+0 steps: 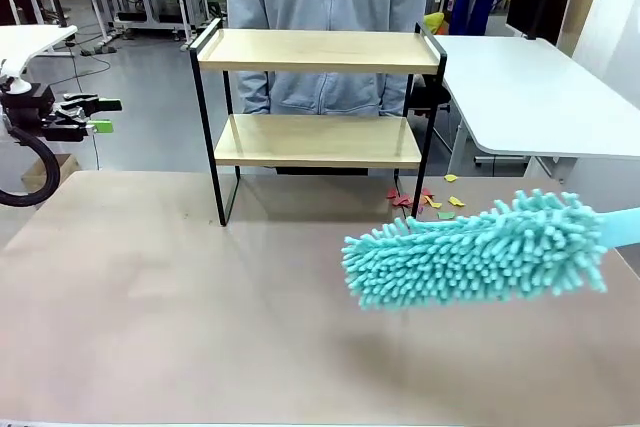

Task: Clean the shelf.
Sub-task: Clean the specific section of the Shelf indicated by the human with the Duster.

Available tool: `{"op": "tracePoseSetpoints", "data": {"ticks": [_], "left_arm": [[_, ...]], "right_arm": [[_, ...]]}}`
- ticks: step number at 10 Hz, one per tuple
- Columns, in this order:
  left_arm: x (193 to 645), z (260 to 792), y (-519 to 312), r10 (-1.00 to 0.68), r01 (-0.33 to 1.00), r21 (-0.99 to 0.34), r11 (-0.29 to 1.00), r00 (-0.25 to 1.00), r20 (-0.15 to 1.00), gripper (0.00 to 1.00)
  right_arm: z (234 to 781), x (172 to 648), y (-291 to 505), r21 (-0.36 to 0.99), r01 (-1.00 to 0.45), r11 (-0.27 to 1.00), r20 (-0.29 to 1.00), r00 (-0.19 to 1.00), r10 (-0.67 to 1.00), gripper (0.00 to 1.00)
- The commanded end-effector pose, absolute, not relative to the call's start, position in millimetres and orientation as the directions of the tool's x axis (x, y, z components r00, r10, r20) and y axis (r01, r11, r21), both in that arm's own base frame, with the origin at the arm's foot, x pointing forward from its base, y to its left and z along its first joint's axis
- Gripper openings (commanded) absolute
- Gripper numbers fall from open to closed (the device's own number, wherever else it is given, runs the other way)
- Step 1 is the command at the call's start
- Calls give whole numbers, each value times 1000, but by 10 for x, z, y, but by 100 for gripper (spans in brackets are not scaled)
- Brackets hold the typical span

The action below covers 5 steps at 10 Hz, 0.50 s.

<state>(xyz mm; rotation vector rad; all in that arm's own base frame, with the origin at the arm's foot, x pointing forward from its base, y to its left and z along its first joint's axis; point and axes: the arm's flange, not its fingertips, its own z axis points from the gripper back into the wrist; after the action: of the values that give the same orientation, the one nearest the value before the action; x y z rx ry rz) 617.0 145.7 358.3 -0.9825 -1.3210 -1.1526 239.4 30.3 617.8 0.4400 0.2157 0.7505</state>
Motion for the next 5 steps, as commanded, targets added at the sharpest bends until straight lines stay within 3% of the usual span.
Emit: {"op": "tracePoseSetpoints", "data": {"ticks": [1, 5], "left_arm": [[6161, 3607, 1455, -63, 977, 97, 188, -87, 994, 100], [6161, 3607, 1455, -63, 977, 97, 188, -87, 994, 100]], "right_arm": [[6114, 2534, 84, 479, -614, 627, -26, 704, 709, 13], [6019, 2564, -1, 488, -588, 645, -47, 720, 692, 13]]}}
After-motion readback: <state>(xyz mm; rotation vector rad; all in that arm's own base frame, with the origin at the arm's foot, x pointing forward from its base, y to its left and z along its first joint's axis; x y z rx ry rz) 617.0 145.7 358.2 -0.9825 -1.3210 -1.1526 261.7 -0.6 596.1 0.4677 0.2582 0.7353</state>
